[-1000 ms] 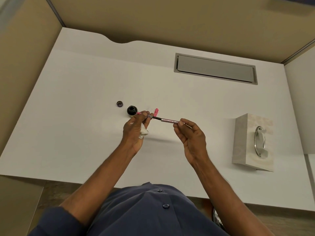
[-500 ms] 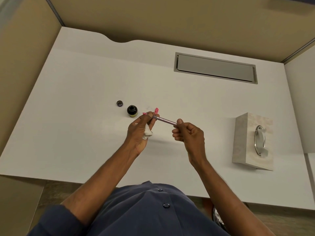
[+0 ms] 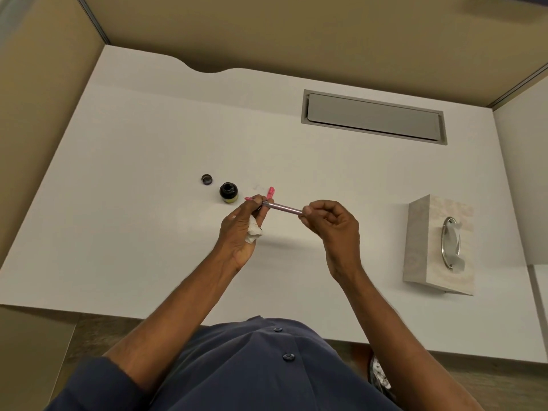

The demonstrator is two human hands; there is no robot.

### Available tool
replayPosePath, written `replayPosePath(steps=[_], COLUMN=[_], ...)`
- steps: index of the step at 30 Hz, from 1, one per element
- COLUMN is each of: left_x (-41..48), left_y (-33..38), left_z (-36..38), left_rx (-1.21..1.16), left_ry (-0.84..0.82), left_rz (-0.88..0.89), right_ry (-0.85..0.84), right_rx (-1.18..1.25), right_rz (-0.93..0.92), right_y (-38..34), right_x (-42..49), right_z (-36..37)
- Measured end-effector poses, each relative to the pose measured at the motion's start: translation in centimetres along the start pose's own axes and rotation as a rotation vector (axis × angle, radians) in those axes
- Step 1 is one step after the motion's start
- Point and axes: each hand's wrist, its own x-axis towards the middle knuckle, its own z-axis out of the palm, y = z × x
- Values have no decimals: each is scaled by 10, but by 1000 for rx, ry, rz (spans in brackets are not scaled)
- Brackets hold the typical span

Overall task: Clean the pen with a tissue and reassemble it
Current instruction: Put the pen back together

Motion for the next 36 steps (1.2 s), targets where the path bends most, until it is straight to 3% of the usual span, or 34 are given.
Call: replayPosePath(steps=[3, 9, 15, 23, 28, 33, 36], left_x=[-4, -6, -11, -14, -14, -14, -15], left_y=[-1, 2, 0, 3, 0, 2, 0], left_z=[3, 1, 4, 3, 4, 5, 5], left_rx=[7, -6, -12, -43, -26, -7, 10], left_ry=[-14, 32, 1, 38, 31, 53, 42], left_rz=[-18, -10, -2, 14, -4, 1, 2], right_ry=[86, -62, 15, -35, 47, -71, -17], right_rx=[-31, -87, -95, -238, -137, -194, -175], right_rz=[62, -42, 45, -92, -4, -67, -43], right_y=[2, 2, 0, 0, 1, 3, 3], right_x=[2, -3, -3, -7, -5, -8, -9], right_z=[4, 1, 9, 4, 9, 8, 11])
